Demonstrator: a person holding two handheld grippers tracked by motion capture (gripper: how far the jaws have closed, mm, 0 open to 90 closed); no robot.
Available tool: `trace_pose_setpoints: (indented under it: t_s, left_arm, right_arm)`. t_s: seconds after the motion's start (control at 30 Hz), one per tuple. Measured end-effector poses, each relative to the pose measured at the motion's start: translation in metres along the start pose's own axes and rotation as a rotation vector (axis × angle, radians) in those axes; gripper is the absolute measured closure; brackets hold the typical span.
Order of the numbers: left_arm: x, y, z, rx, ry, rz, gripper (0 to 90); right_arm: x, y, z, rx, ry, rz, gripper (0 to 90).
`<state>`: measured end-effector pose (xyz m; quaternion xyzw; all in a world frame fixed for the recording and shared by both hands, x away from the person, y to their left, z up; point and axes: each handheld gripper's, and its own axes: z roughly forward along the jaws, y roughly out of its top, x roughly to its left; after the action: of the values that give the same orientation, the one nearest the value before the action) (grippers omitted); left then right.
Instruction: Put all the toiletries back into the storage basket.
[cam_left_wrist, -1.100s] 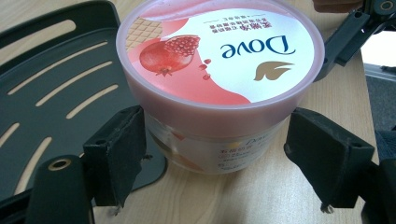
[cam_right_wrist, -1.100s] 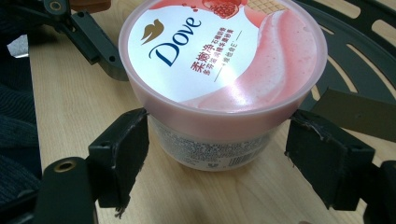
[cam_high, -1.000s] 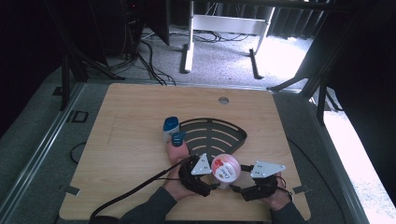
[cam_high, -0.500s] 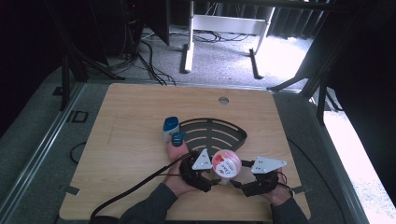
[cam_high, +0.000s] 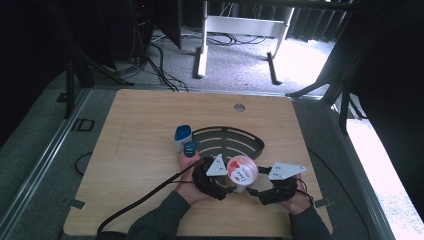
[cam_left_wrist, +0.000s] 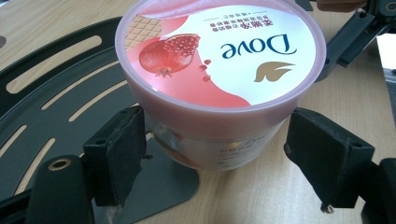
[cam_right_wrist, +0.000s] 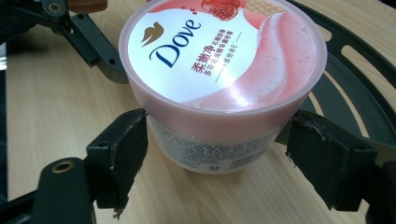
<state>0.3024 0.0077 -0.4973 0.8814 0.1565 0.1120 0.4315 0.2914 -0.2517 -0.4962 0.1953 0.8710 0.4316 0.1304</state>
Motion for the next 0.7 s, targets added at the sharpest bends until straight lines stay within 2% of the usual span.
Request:
trace_pose_setpoints:
  t_s: [0.7]
  left_arm:
    - [0.014,0.006,0.006,-0.021,0.006,-0.035,20.8]
  right_arm:
    - [-0.019,0.007,0.003,-0.002,0.000,-0.018,20.2]
